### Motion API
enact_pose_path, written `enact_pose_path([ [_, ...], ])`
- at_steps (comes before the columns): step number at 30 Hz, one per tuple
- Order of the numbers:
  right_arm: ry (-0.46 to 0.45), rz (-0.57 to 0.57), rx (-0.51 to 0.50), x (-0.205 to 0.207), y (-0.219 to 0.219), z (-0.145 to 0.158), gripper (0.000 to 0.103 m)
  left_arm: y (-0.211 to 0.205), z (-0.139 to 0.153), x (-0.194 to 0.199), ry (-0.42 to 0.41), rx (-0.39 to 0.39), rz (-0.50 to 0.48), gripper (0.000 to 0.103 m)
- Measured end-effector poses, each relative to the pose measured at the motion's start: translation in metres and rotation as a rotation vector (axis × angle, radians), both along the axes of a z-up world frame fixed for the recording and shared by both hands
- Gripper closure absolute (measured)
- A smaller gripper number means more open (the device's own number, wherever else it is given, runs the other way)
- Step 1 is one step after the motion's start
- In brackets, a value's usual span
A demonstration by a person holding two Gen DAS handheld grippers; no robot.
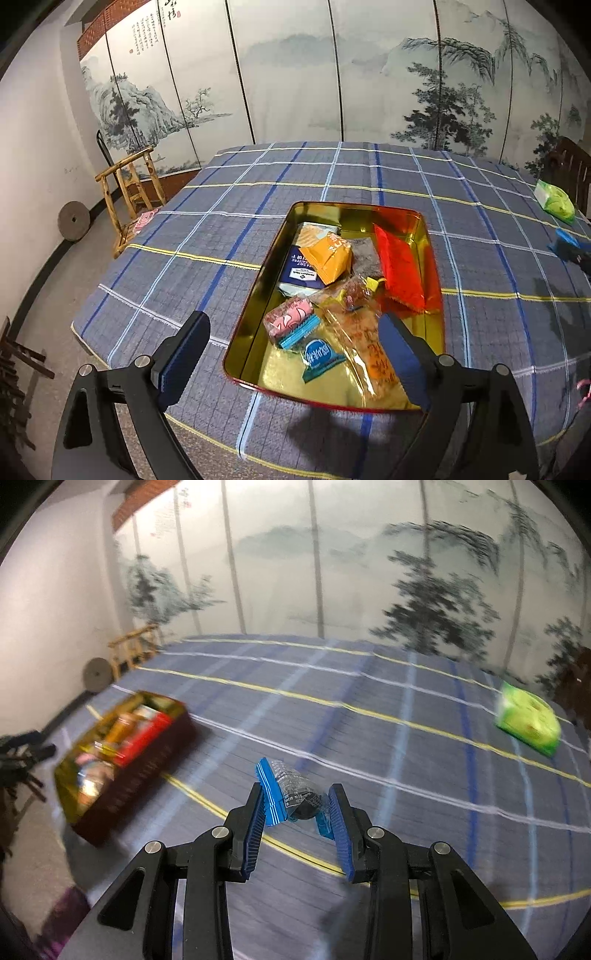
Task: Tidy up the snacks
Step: 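Carry the clear blue-ended candy over the tin and open the right gripper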
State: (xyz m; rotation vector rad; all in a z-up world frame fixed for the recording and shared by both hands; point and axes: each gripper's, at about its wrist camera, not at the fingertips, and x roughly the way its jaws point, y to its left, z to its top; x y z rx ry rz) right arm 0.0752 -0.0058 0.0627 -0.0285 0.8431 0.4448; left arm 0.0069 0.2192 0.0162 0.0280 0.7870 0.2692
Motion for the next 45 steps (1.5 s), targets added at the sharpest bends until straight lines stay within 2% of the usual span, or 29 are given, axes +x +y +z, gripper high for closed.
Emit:
enact_pose_path([
  [4,-0.006,0.073,0.054,0.001,0.039,0.013,0.067,0.001,0.002,-0.006,-0.007,-0.007,-0.008,0.011],
  [11,-0.008,0.214,0.08,-0.002,0.12,0.019,0.067,0.004,0.003,-0.01,-0.014,-0.001,0.004,0.009],
  [15,-0.015,0.286,0.038,-0.005,0.169,0.012,0.067,0.008,0.003,-0.015,-0.028,0.008,0.007,0.008],
  [20,-0.024,0.321,-0.005,-0.006,0.205,0.004,0.067,0.011,0.002,-0.019,-0.042,0.01,0.004,0.008],
  [30,-0.034,0.315,-0.074,0.002,0.235,-0.006,0.067,0.017,0.0,-0.02,-0.069,-0.001,0.008,0.003],
  [35,-0.046,0.298,-0.095,0.003,0.242,-0.011,0.066,0.02,0.001,-0.021,-0.107,-0.003,0.011,0.001],
  [42,-0.043,0.271,-0.098,0.006,0.244,-0.014,0.065,0.024,-0.002,-0.017,-0.123,-0.006,0.021,0.001],
  [45,-0.054,0.253,-0.088,0.006,0.242,-0.012,0.061,0.027,-0.004,-0.018,-0.135,-0.009,0.025,0.001],
])
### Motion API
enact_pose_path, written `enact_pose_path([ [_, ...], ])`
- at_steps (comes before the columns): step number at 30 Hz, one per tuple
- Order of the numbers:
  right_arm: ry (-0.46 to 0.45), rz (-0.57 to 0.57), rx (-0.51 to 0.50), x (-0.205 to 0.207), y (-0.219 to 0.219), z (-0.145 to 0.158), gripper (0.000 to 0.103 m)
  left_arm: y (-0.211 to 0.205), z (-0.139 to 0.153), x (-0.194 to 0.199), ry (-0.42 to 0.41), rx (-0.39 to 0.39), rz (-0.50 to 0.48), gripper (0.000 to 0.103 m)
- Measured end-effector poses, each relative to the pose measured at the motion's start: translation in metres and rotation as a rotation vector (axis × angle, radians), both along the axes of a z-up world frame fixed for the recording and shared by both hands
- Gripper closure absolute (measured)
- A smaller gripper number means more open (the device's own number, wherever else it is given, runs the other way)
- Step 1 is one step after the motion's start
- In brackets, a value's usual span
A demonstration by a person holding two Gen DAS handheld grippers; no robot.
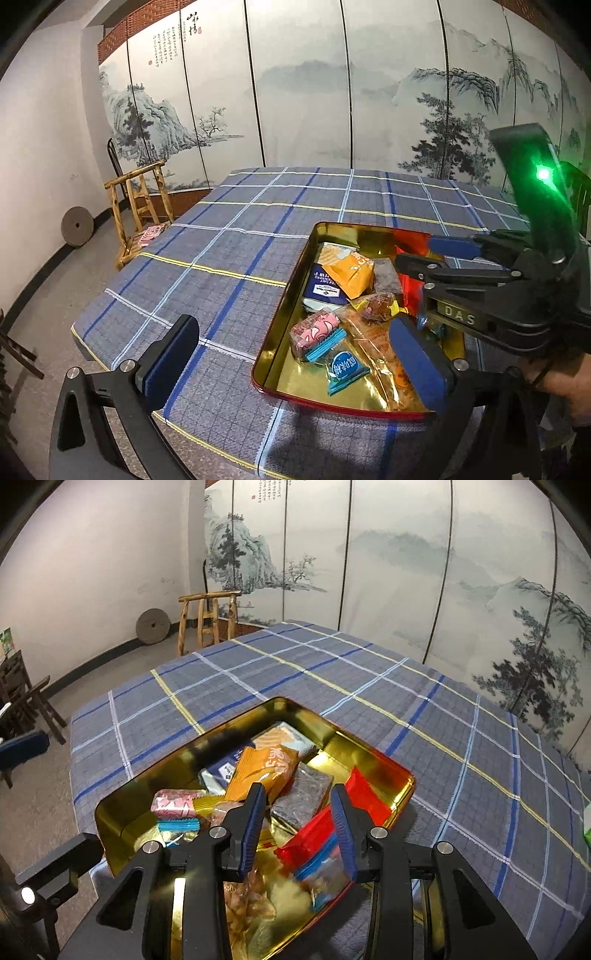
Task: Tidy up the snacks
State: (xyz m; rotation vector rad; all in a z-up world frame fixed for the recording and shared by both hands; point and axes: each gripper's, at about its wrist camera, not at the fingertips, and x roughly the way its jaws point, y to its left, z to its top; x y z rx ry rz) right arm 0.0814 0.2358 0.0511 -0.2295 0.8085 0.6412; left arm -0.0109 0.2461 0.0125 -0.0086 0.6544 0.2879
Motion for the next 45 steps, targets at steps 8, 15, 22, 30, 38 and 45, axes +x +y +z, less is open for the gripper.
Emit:
enact_pose_path([
  [8,-0.099,-0.065,0.027,-0.012,-0.007,0.026,0.036,0.0,0.005,-0.004,-0.051,0.045,0.033,0.001],
  [15,-0.172,-0.131,0.051,-0.028,-0.017,0.052,0.019,-0.008,0.02,-0.013,-0.124,0.118,0.062,0.001],
  [22,-0.216,-0.156,0.071,-0.045,-0.028,0.074,0.015,-0.016,0.039,-0.023,-0.154,0.059,-0.024,0.001],
  [30,-0.256,-0.198,0.088,-0.058,-0.047,0.092,0.014,-0.028,0.052,-0.036,-0.198,0.103,-0.012,0.0],
  [38,-0.275,-0.241,0.118,-0.07,-0.07,0.102,0.011,-0.029,0.065,-0.046,-0.229,0.11,0.016,0.0],
  [45,-0.276,-0.254,0.123,-0.078,-0.083,0.105,0.01,-0.03,0.068,-0.051,-0.221,0.103,0.009,0.0],
])
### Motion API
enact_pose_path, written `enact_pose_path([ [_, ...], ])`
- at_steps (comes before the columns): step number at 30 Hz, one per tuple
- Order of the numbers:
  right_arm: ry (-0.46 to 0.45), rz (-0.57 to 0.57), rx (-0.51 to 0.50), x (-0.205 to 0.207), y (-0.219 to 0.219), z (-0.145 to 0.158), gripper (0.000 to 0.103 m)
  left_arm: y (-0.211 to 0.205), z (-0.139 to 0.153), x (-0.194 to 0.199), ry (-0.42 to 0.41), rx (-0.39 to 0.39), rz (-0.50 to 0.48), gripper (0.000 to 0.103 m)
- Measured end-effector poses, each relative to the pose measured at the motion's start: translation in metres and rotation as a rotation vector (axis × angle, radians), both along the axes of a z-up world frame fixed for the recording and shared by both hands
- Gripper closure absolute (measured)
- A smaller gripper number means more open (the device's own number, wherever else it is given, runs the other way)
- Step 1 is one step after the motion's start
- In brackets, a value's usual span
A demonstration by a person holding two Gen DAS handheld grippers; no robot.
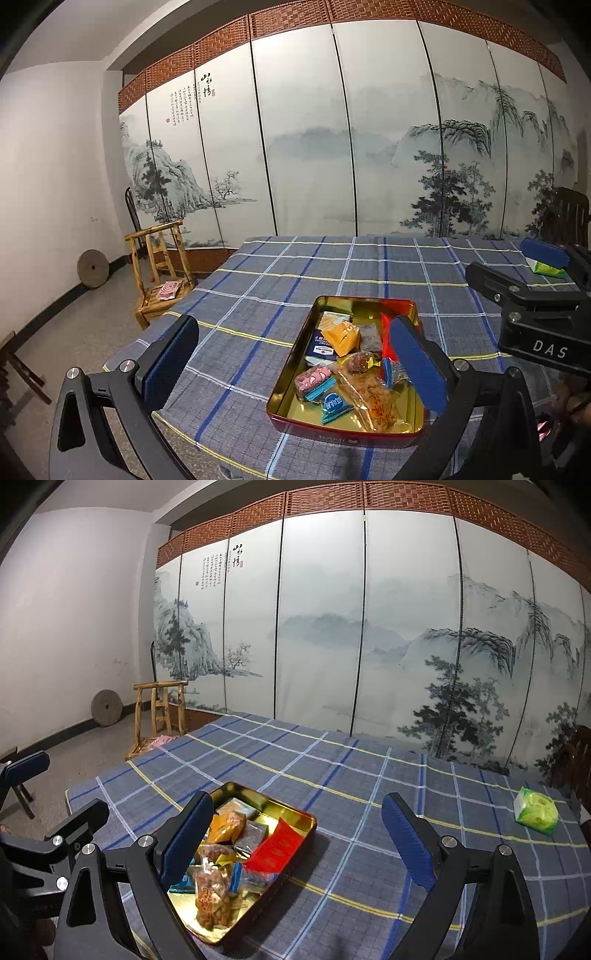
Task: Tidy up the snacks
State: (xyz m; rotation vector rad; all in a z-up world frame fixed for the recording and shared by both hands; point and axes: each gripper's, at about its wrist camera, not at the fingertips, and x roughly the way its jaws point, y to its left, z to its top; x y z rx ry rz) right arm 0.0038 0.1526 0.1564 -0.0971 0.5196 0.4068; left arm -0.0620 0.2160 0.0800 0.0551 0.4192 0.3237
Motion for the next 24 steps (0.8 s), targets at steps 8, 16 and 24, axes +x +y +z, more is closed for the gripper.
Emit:
enact_pose_path([
  [8,0.027,-0.005,-0.003,-0.001,-0.01,-0.007,0.009,-0.007,-0.001,0.005,0.024,0.016,-0.011,0.0],
  [16,0.126,-0.074,-0.034,0.016,-0.052,-0.042,0.008,-0.019,-0.014,0.022,0.102,0.063,-0.018,0.0],
  [24,0.264,-0.267,-0.131,0.046,-0.163,-0.095,0.008,-0.028,-0.026,0.038,0.163,0.069,-0.019,0.0],
])
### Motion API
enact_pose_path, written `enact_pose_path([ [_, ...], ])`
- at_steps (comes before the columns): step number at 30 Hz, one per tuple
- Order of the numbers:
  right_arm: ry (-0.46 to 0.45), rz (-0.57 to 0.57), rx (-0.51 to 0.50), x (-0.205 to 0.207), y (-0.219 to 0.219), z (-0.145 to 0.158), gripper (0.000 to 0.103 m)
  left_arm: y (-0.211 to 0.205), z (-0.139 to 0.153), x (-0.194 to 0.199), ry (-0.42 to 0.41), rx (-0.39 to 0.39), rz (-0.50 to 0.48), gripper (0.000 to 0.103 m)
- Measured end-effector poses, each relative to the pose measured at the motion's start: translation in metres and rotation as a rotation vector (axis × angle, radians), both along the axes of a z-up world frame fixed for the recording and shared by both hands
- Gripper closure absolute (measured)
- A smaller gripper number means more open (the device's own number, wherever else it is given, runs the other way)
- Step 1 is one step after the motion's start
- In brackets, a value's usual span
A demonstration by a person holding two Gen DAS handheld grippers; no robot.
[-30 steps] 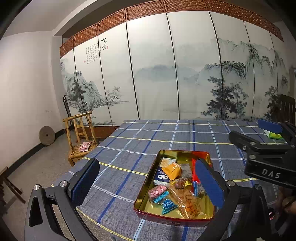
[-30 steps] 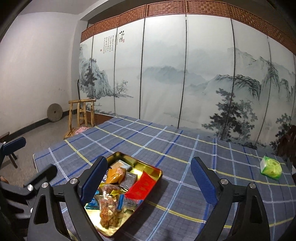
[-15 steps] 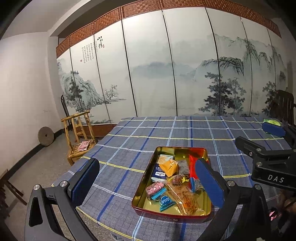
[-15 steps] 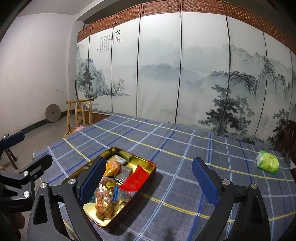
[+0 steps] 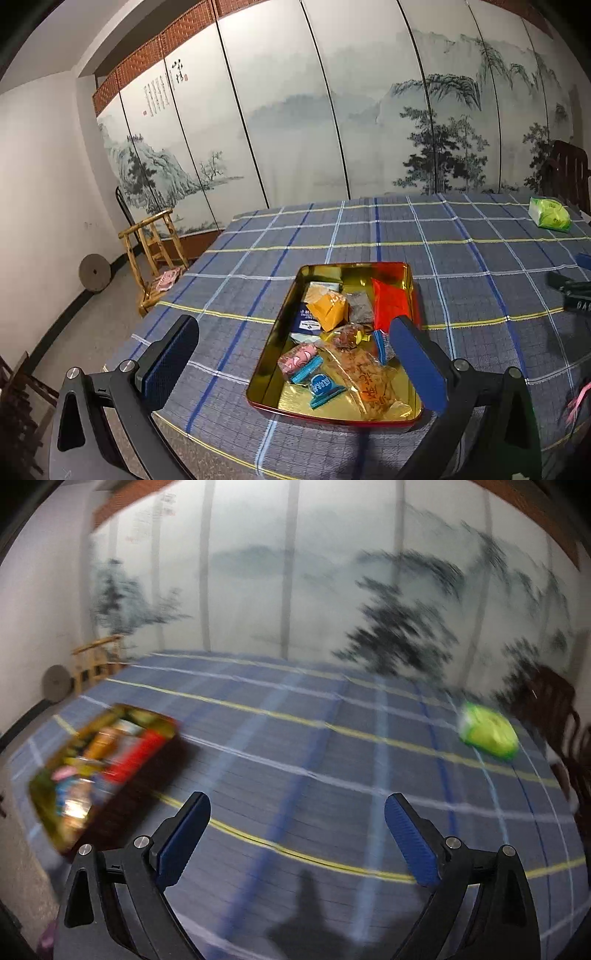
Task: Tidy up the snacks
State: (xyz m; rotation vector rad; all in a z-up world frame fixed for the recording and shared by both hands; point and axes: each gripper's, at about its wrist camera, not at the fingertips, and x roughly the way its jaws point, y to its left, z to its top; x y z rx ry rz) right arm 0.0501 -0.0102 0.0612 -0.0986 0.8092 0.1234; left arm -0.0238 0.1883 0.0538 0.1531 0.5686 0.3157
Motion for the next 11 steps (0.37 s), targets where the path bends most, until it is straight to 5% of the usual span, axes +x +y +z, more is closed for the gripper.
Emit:
enact_pose_path([
  [11,0.288,-0.256,-0.045,0.052,-0.161,-0.077,0.008,-0.006,0.003,0.008,0.056,-0.021,0.022,0.0],
])
